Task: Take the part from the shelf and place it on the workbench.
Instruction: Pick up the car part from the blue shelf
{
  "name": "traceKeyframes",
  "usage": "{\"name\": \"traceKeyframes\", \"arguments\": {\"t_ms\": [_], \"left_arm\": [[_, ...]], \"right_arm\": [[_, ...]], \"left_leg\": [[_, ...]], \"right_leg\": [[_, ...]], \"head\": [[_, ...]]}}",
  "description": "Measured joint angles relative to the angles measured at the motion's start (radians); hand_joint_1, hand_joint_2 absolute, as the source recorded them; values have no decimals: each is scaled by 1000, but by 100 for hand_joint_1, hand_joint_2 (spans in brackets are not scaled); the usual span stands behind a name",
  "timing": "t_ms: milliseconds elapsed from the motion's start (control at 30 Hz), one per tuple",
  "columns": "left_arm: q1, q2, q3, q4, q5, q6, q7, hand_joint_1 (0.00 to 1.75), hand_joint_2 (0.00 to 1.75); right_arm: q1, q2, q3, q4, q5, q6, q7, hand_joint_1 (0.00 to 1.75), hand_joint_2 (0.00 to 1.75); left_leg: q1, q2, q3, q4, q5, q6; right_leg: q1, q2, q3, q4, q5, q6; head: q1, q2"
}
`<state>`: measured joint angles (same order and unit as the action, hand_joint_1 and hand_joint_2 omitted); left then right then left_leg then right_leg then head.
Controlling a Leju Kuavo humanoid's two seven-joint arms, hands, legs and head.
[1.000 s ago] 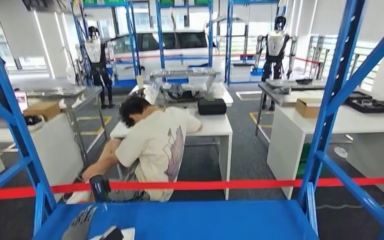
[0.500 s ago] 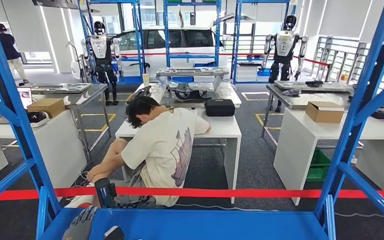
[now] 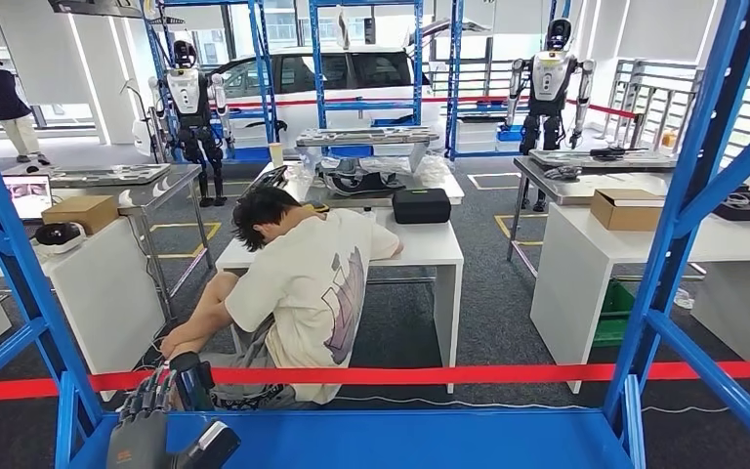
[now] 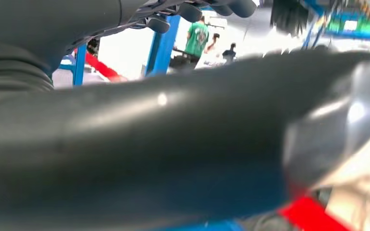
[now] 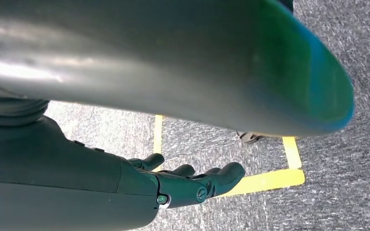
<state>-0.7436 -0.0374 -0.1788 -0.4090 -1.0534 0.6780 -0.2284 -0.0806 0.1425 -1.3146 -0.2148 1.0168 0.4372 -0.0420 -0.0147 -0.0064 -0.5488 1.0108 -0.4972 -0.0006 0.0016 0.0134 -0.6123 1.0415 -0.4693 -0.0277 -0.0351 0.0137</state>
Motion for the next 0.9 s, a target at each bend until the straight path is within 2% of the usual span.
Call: {"name": "traceKeyframes", "arguments": {"t_ms": [67,300,433,533,567,667,767,900], "left_arm": [[7,0,1,-12,13,14,-18,0,0],[13,0,6,-21,51,-40,-63,0,0],[13,0,10,-2,92,-249,-107,0,175],[10,-3,10,4,141,-396,-147,0,44],[8,-6,10,2,164,-442,-158,0,44],[-1,-18,10,-29,235,-545,-170,0,175],[-19,-27,10,-77,284,-606,-154,0,175],[-35,-33,7,-125,306,-632,-145,0,175]], "right_arm": [[0,0,0,0,1,0,0,0,0],[0,0,0,0,7,0,0,0,0],[0,0,0,0,17,0,-1,0,0],[0,-1,2,0,22,0,-1,0,0],[0,-2,3,0,23,0,0,0,0],[0,-3,8,0,25,0,0,0,0],[0,-5,11,0,25,0,0,0,0],[0,-5,14,0,25,0,0,0,0]], "left_leg": [[1,0,0,0,0,-3],[0,0,1,0,0,-3],[-2,0,1,1,0,-3],[-3,0,1,2,0,-3],[-3,0,1,2,0,-3],[-3,0,0,2,0,-3],[-4,0,0,3,0,-3],[-4,0,0,3,0,-2]], "right_leg": [[-1,0,1,0,0,0],[-2,-1,2,0,1,0],[-5,-2,3,-1,2,2],[-6,-2,3,-2,2,3],[-6,-1,3,-2,2,3],[-6,-2,3,-2,2,3],[-6,-1,3,-3,3,3],[-7,-1,3,-3,3,4]], "head": [[0,0],[0,0],[0,0],[0,0],[0,0],[0,0],[0,0],[0,0]]}}
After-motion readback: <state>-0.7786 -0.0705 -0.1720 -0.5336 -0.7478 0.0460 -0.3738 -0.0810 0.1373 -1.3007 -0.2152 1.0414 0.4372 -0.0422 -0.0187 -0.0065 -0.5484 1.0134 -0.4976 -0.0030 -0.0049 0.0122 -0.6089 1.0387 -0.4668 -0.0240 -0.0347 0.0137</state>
